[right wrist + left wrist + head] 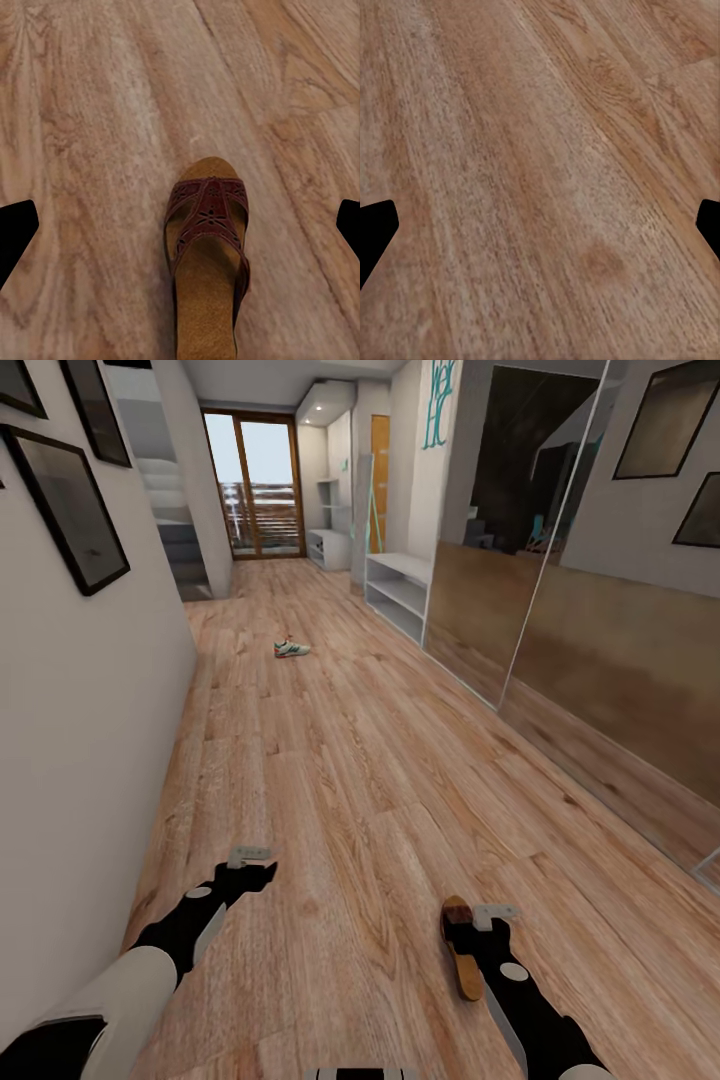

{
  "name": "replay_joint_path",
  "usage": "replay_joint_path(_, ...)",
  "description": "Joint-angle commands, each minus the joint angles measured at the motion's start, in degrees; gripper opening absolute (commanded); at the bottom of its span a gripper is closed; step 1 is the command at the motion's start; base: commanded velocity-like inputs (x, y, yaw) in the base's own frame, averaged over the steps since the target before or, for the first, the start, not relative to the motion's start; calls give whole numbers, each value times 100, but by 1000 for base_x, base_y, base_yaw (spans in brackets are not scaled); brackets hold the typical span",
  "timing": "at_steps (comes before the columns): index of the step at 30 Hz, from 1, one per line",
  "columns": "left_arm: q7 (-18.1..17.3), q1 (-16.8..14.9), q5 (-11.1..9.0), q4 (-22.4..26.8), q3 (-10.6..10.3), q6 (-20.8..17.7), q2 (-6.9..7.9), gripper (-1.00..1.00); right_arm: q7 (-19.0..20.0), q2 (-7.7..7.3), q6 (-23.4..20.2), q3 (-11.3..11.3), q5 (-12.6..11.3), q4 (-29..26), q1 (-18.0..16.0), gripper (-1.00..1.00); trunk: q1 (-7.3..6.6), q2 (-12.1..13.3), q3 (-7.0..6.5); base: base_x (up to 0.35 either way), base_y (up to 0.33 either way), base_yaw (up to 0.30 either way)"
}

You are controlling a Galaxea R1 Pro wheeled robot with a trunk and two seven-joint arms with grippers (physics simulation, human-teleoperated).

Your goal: Pick up the two gym shoes and the two sandals from the corridor floor and place them onto the hallstand (shoe rack) in the corridor, making sure they are on the rack and not on the floor. Arrange them so the two gym shoes are next to each other and the two sandals are next to each other.

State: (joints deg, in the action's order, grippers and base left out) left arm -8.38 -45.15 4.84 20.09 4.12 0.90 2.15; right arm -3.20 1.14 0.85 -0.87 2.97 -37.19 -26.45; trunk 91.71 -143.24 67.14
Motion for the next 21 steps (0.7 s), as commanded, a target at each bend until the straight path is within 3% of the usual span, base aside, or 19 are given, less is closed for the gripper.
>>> replay_joint_path(1,-36,-3,52,0,35,11,-10,100,-32,0,9,-8,32,3,-2,100,-1,-2,5,0,0,16)
replay_joint_path(15,-98,-8,44,518,-11,-176,-56,100,-37,-15,11,16,37,26,-1,100,-1,-2,7,0,0,4)
replay_joint_path(21,-107,-26,30,1098,-3,-797,-136,100,-34,-17,4,368,36,25,0,100,9,-7,107,0,0,0)
